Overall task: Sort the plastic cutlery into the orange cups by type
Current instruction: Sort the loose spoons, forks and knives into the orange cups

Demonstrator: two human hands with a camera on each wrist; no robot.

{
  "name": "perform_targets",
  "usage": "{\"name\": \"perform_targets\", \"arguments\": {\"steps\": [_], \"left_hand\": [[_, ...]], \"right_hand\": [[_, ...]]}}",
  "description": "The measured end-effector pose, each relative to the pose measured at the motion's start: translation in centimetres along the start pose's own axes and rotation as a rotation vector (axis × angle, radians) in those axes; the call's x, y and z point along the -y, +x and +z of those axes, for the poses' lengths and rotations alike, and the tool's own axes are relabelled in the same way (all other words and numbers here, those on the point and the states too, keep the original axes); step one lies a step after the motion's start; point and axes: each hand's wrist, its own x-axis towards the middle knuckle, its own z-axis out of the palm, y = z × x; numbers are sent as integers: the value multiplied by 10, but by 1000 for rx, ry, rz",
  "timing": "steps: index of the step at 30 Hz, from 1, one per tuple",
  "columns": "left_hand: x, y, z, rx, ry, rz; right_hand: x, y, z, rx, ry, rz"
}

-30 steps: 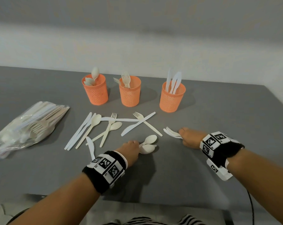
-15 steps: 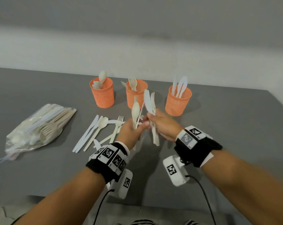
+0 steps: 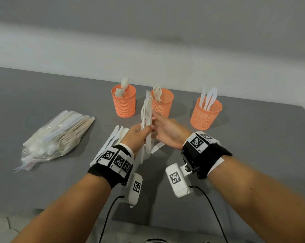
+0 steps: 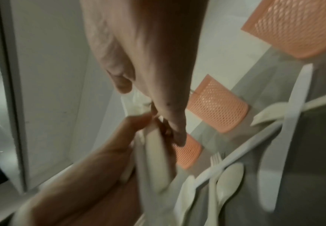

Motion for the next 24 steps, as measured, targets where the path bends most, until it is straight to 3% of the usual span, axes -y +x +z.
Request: {"name": "perform_targets", "arguments": {"steps": [2, 4, 6, 8, 13, 20, 24], "left_hand": [[1, 0, -10, -76, 6, -32], [5, 1, -22, -144, -7, -74], [9, 1, -33, -171, 2, -93], [12, 1, -42, -187, -46, -109], [18, 2, -50, -213, -251, -115], [13, 5, -58, -259, -344, -30], [5, 6, -75, -261, -330, 28]], "right_hand": [[1, 5, -18, -177, -375, -41], [-5, 8, -48, -313, -940, -48], [-19, 7, -69, -297, -1364, 112], [-33, 3, -79, -266, -1606, 241], [-47, 3, -80, -369, -1736, 294], [-52, -2, -77, -365, -1606, 437], [-55, -6, -69, -559, -1502, 446]]}}
